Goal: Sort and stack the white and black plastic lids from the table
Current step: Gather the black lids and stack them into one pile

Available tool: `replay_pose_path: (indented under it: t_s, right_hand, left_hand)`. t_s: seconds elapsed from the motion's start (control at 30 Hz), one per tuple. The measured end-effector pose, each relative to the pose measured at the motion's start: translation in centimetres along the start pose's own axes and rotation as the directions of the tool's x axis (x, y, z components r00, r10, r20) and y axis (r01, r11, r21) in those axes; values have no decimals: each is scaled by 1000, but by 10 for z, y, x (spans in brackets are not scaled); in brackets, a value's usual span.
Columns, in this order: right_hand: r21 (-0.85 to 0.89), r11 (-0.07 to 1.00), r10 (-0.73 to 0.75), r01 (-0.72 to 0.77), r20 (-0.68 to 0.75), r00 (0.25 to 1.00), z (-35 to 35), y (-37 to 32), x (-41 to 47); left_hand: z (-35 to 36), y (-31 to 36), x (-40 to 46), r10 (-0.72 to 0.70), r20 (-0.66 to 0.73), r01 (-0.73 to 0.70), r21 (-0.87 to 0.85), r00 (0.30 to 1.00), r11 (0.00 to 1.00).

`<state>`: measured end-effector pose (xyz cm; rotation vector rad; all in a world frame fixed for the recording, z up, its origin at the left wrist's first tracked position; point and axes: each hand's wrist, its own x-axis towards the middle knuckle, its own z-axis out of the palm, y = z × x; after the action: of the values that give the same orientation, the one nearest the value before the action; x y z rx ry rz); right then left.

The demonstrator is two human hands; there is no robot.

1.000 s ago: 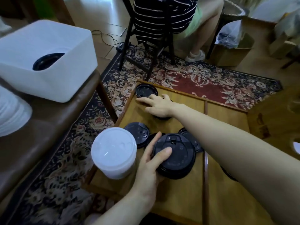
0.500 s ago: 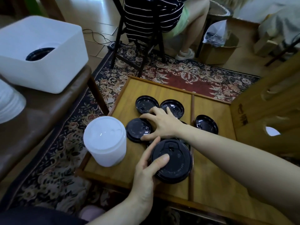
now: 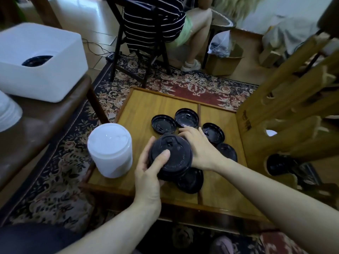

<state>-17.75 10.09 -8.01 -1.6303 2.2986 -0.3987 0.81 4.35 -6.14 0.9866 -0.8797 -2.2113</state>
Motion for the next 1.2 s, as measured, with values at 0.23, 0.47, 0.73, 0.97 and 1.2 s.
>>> replay_pose_path:
  t_s: [0.23, 0.47, 0.73, 0.97, 1.2]
  right_hand:
    - [360, 885, 398, -297, -252, 882, -30, -3, -42]
    - [580, 707, 543, -404, -80, 836, -33, -2, -57]
    - [666, 648, 500, -370, -5, 866, -39, -19, -82]
    - [604, 772, 352, -201, -142, 925, -37, -49, -108]
    - [530, 845, 190, -74, -168, 967, -24, -67, -113]
  left_hand:
    - [4, 11, -2, 54, -2, -54, -73, 999, 996]
    - [6, 5, 6, 16, -7, -16, -20, 1000, 1000]
    - [-8, 18, -2, -34, 10, 32, 178, 999, 983]
    - [-15, 22, -24, -46, 149, 5, 266, 988, 964]
    - [-10, 12, -23, -90, 201, 16, 345, 975, 938]
